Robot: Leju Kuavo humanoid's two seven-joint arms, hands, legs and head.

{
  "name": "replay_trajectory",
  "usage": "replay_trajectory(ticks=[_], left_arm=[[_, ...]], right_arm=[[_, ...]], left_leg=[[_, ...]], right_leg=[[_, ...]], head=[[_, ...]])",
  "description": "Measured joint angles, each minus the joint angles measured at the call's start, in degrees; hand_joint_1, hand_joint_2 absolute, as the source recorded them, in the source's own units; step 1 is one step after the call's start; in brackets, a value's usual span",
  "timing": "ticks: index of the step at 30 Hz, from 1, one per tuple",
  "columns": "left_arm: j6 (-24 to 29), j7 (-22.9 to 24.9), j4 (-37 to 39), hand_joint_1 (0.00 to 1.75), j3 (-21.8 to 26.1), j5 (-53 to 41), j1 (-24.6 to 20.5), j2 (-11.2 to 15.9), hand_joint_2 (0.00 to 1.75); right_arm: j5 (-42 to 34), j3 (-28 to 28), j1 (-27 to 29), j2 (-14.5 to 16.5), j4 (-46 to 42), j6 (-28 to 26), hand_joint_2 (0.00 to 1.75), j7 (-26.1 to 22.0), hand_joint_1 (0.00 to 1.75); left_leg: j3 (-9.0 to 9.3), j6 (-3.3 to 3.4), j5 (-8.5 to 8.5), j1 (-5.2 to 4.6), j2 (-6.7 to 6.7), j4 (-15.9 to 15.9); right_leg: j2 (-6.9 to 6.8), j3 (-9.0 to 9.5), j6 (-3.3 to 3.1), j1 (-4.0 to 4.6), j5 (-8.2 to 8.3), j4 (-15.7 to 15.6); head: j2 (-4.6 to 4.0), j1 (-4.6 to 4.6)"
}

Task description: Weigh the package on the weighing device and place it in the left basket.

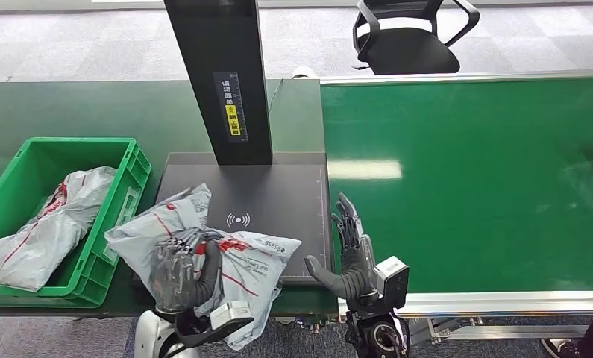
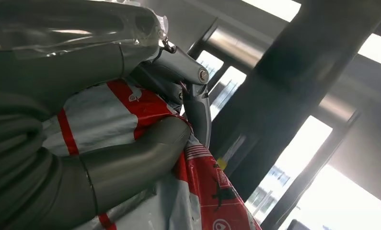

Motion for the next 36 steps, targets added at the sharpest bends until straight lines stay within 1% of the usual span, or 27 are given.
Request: replay_trajectory(ticks=[2,3,4,6,9,11,13,15,17,18,22,25,29,32,36], left_arm=[[0.03,-5.86,-5.64,1.75,2.49,2.17,0.36,-0.92,1.75],[0.04,-7.85,-8.14,1.75,3.66,3.03,0.19,-1.31,1.75],[0.04,-9.06,-10.36,1.75,4.76,3.68,-0.2,-1.63,1.75],[0.03,-9.87,-14.16,1.75,6.72,4.2,-1.59,-2.07,1.75],[0.01,-9.1,-18.39,1.75,9.12,4.59,-4.35,-2.12,1.75],[-0.01,-7.48,-20.22,1.75,10.31,5.08,-6.13,-1.78,1.75],[-0.06,-3.93,-20.96,1.75,10.96,6.1,-8.31,-0.51,1.75],[-0.83,1.33,-20.42,1.75,11.12,7.94,-11.62,1.94,1.75],[-3.05,6.07,-18.2,1.75,11.38,10.45,-16.3,5.09,1.75],[-4.42,7.54,-16.59,1.75,11.67,11.69,-18.8,6.63,1.75],[-9.04,10.69,-8.87,1.75,13.21,13.52,-27.28,11.4,1.75],[-13.2,12.98,0.57,1.75,15.12,13.58,-34.31,14.68,1.75],[-17.08,12.95,15.32,1.75,18.52,15.43,-43.09,18.81,1.75],[-18.27,12.95,24.4,1.75,20.93,16.18,-47.4,21.52,1.75],[-19.08,13.44,32.59,1.75,23.26,15.65,-49.62,24.58,1.75]], right_arm=[[0.02,-0.01,-0.06,0.02,0.03,-0.17,1.75,-0.01,0.0],[0.05,-0.02,-0.11,0.03,0.07,-0.23,1.75,-0.01,0.0],[0.1,-0.02,-0.19,0.05,0.14,-0.24,1.75,0.0,0.0],[0.28,-0.02,-0.44,0.08,0.38,-0.01,1.75,0.03,0.0],[0.52,-0.04,-1.35,0.24,1.11,0.5,1.75,0.07,0.0],[0.6,-0.07,-2.17,0.37,1.82,0.69,1.75,0.02,0.0],[0.66,-0.1,-2.91,0.46,2.51,0.8,1.75,-0.15,0.0],[0.75,-0.17,-3.42,0.53,3.03,0.9,1.75,-0.36,0.0],[0.86,-0.26,-3.64,0.56,3.34,1.14,1.75,-0.45,0.0],[0.92,-0.29,-3.68,0.56,3.45,1.26,1.75,-0.45,0.0],[1.17,-0.39,-3.69,0.58,3.64,1.74,1.75,-0.43,0.0],[1.46,-0.43,-3.62,0.67,3.61,2.03,1.75,-0.13,0.0],[1.62,-0.63,-2.75,0.72,2.72,2.1,1.75,0.45,0.0],[1.77,-0.8,-1.73,0.72,1.62,2.16,1.75,0.6,0.0],[2.04,-1.02,-0.4,0.7,0.33,2.2,1.75,0.74,0.0]], left_leg=[[-0.03,0.0,0.0,0.0,0.0,0.0],[-0.03,0.0,0.0,0.0,0.0,0.0],[-0.03,0.0,0.0,0.0,-0.01,0.0],[-0.02,0.01,0.02,0.0,-0.01,0.0],[0.01,0.0,0.05,0.01,-0.01,0.0],[0.04,0.0,0.07,0.01,-0.01,0.0],[0.04,0.0,0.09,0.01,-0.02,0.0],[0.04,0.0,0.12,0.02,-0.03,0.0],[0.03,-0.02,0.14,0.05,-0.04,0.0],[0.03,-0.04,0.16,0.06,-0.05,0.0],[0.03,-0.06,0.18,0.06,0.03,0.01],[0.02,-0.06,0.18,0.06,0.05,0.01],[-0.02,-0.06,0.19,0.09,0.25,0.01],[-0.09,-0.07,0.18,0.1,0.4,0.01],[-0.23,-0.08,0.17,0.11,0.46,0.01]], right_leg=[[0.0,-0.02,0.0,0.0,0.0,0.0],[0.0,-0.02,0.0,0.0,0.0,-0.01],[0.0,-0.02,0.0,0.0,0.0,-0.01],[-0.01,0.0,0.0,0.0,0.01,-0.01],[0.0,0.03,-0.02,0.01,0.03,0.01],[-0.01,0.03,-0.02,0.01,0.05,0.02],[-0.01,0.03,-0.03,0.01,0.05,0.02],[-0.02,0.01,-0.03,0.02,0.05,0.02],[-0.03,0.03,-0.04,0.05,0.06,0.04],[-0.03,0.04,-0.04,0.05,0.06,0.04],[0.02,-0.02,-0.1,0.06,0.13,0.06],[0.07,-0.07,-0.11,0.06,0.14,0.07],[0.27,-0.2,-0.15,0.09,0.17,0.12],[0.46,-0.32,-0.15,0.11,0.17,0.16],[0.56,-0.5,-0.15,0.11,0.16,0.16]], head=[[0.0,-0.01],[0.0,0.0],[0.0,-0.01],[0.0,0.0],[0.0,-0.01],[0.0,0.0],[0.0,0.01],[0.0,0.02],[0.0,0.02],[0.0,0.02],[0.0,0.02],[0.0,0.03],[0.0,0.02],[0.0,0.01],[0.0,0.03]])
